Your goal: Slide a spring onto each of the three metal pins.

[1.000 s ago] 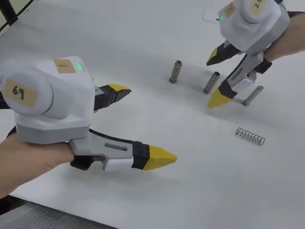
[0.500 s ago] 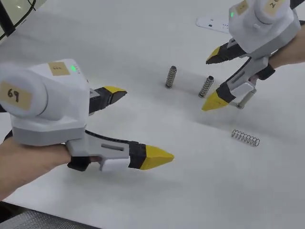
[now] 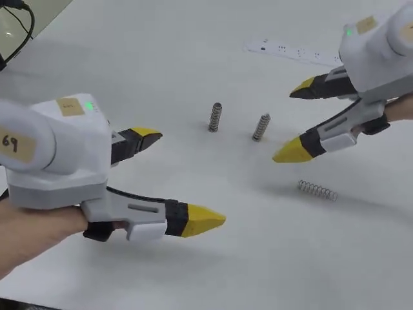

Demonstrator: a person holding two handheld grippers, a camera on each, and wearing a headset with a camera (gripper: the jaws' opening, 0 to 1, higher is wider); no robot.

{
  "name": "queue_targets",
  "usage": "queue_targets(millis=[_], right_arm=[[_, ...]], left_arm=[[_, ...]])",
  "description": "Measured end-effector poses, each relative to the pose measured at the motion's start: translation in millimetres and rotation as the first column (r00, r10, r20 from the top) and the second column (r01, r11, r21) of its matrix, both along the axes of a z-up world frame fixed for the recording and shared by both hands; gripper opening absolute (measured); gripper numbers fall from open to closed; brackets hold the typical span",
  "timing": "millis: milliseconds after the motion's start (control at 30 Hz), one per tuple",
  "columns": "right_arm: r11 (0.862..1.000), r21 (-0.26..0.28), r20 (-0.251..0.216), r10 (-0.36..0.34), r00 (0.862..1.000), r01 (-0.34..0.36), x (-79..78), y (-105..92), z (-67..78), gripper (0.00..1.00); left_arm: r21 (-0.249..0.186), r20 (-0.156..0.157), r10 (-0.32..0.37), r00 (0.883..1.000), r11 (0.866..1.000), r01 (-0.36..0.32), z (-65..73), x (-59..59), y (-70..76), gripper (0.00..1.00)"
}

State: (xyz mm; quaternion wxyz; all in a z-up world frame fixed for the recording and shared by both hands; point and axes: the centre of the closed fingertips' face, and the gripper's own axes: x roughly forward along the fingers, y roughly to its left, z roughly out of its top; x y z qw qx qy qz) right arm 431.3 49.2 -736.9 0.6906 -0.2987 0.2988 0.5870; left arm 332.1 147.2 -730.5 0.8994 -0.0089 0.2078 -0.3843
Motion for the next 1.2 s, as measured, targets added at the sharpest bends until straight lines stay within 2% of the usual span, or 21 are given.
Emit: queue_targets(millis=[233,500,733,1000,1200], right_arm=[[0.994,0.034,-0.012,-0.101,0.995,0.102,-13.6,-25.0,2.9,0.79],[0.983,0.060,-0.017,-0.171,0.985,0.171,-24.8,-42.2,4.3,0.82],[0.965,0.110,-0.025,-0.238,0.971,0.239,-34.3,-56.4,10.8,0.83],[0.937,0.135,-0.022,-0.323,0.946,0.323,-47.3,-85.7,16.5,0.85],[0.914,0.157,-0.025,-0.374,0.927,0.373,-57.7,-101.9,20.3,0.85]], left_arm=[[0.020,0.023,-0.029,0.999,0.999,0.028,9.7,3.6,1.4,0.94],[0.042,0.027,-0.059,0.998,0.997,0.058,13.3,3.4,1.1,0.94],[0.054,0.028,-0.097,0.995,0.994,0.095,16.9,3.9,-5.4,0.94],[0.077,0.023,-0.152,0.988,0.986,0.150,12.8,7.2,-15.3,0.93],[0.075,0.022,-0.180,0.983,0.981,0.178,12.0,8.8,-22.8,0.93]])
